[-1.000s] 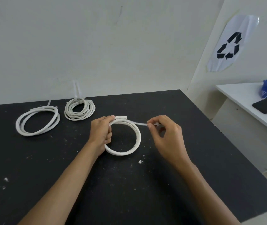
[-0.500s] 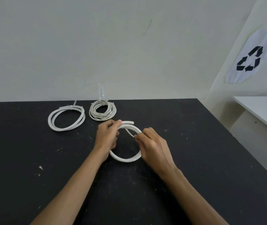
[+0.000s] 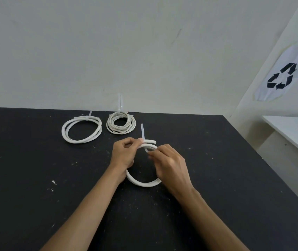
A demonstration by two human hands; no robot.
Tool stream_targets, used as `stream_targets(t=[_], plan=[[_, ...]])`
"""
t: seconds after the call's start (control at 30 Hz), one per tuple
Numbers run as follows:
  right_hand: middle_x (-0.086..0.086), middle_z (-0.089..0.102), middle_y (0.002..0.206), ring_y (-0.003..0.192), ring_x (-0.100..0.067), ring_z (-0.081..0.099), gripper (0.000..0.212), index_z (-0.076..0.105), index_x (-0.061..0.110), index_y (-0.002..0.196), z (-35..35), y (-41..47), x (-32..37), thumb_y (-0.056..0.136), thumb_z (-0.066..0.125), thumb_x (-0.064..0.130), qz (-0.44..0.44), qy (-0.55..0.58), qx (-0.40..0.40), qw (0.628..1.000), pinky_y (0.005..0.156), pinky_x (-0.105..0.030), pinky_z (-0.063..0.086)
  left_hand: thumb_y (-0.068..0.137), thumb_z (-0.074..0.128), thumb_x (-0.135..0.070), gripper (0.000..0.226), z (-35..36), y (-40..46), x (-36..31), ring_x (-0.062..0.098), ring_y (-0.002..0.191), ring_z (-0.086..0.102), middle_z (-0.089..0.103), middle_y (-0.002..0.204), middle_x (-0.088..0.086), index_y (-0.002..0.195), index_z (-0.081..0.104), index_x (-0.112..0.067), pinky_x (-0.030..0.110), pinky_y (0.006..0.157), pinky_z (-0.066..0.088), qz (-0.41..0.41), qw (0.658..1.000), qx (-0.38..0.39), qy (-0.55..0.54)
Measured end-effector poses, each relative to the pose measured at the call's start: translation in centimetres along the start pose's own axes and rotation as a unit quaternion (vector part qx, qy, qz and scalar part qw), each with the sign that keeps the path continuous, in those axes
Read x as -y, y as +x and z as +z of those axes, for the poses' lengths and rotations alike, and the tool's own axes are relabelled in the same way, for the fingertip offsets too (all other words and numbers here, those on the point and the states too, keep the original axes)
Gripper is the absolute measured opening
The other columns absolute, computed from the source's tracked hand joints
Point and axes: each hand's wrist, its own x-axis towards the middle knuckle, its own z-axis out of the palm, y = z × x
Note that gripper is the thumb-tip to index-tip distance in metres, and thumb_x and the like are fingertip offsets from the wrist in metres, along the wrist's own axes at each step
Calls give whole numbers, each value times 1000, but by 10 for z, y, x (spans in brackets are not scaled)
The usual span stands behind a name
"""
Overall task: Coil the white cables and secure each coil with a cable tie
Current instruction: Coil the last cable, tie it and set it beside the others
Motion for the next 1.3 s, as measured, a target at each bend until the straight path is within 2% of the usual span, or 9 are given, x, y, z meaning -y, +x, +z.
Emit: stream_targets(t=[0.3,0.43,0.73,0.87,0.97,1.0,1.07,1.17,1.3], plan=[[17,75,90,89,-2,71,16,74,20,99,-20,19,5,90,86,14,204,215,19,955,78,-16,56,98,75,-28,19,-6,-5,2,9,42,28,41,49,-7,92,83,-12,22,38,24,-15,999,18,-23],[15,74,85,88,-5,72,18,71,19,97,-18,22,6,89,87,14,219,229,14,948,75,-15,53,96,77,-21,7,-6,-5,2,8,40,31,48,57,-3,100,80,-17,20,36,26,-24,999,9,-47],[13,76,85,85,-8,73,16,71,19,98,-11,28,7,91,85,14,206,225,26,952,74,-20,56,99,73,-18,14,-9,-10,-4,8,43,32,69,65,-4,109,82,-22,20,37,28,-15,998,40,-50],[13,74,85,84,-9,71,15,71,18,94,-10,28,8,90,86,14,217,231,4,948,75,-21,56,99,72,-12,16,-7,-13,-13,0,43,49,82,93,-1,110,82,-19,22,54,42,21,998,55,-25],[12,74,85,84,-9,72,13,72,16,93,-14,32,7,91,85,14,226,240,-28,944,77,-22,58,98,73,-12,16,-4,-16,-16,-5,48,57,82,97,-1,109,82,-18,50,89,57,41,998,57,1],[11,74,85,84,-9,72,12,73,15,93,-15,34,7,91,85,14,227,239,-33,944,77,-20,58,98,73,-12,16,-4,-16,-15,-6,49,58,82,93,-3,109,82,-19,49,96,55,46,997,58,4],[10,74,85,84,-8,72,11,74,14,93,-17,37,7,91,85,14,224,236,-40,945,77,-16,56,98,74,-12,15,-2,-17,-14,-6,50,58,80,87,-7,106,83,-21,33,84,58,59,997,58,7],[13,75,86,86,-7,72,10,76,16,96,-17,39,5,92,84,13,229,234,-43,944,77,-18,57,98,73,-11,16,-1,-17,-14,-7,51,58,79,86,-7,106,83,-20,19,69,43,71,996,58,5],[14,76,86,86,-7,73,11,77,18,97,-17,36,1,92,85,14,245,235,-26,940,78,-20,59,99,72,-10,15,-3,-19,-12,-6,52,59,82,94,-2,107,82,-18,46,97,56,68,996,57,-9]])
